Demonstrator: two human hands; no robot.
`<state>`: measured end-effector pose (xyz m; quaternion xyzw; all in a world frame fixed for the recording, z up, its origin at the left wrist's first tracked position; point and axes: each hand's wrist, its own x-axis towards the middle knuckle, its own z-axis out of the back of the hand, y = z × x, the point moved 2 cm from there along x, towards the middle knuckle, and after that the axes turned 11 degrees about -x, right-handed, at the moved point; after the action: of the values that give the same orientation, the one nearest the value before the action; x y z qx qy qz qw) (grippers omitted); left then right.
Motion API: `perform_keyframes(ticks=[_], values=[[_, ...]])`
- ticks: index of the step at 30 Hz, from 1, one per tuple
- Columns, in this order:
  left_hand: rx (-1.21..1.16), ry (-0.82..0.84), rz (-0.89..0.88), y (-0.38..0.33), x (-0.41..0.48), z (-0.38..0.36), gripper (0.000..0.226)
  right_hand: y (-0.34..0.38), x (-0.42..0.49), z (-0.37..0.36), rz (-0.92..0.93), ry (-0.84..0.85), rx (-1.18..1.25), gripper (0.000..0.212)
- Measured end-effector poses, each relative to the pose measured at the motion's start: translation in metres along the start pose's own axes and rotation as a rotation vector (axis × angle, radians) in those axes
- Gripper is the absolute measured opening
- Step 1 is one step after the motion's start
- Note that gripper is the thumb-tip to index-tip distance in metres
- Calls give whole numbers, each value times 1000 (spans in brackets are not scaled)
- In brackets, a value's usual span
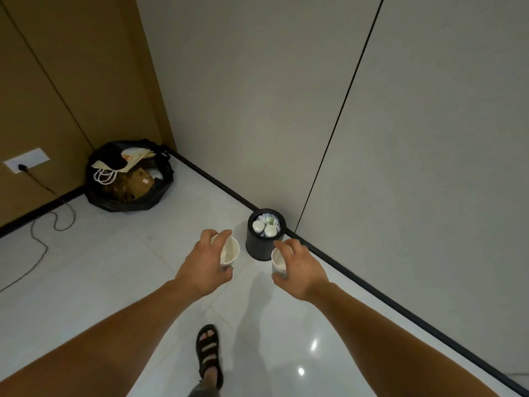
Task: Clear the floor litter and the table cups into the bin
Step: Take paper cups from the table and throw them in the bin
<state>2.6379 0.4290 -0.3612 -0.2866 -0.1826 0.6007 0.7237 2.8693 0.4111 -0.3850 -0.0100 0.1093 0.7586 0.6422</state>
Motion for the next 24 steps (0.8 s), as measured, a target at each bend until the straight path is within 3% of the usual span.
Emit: perform_keyframes(ticks=[12,24], values=[[20,244,-153,43,240,-28,83,-40,158,-38,-289,41,151,77],[40,392,-82,106,444,-178,81,-151,353,-171,-424,77,277,76]])
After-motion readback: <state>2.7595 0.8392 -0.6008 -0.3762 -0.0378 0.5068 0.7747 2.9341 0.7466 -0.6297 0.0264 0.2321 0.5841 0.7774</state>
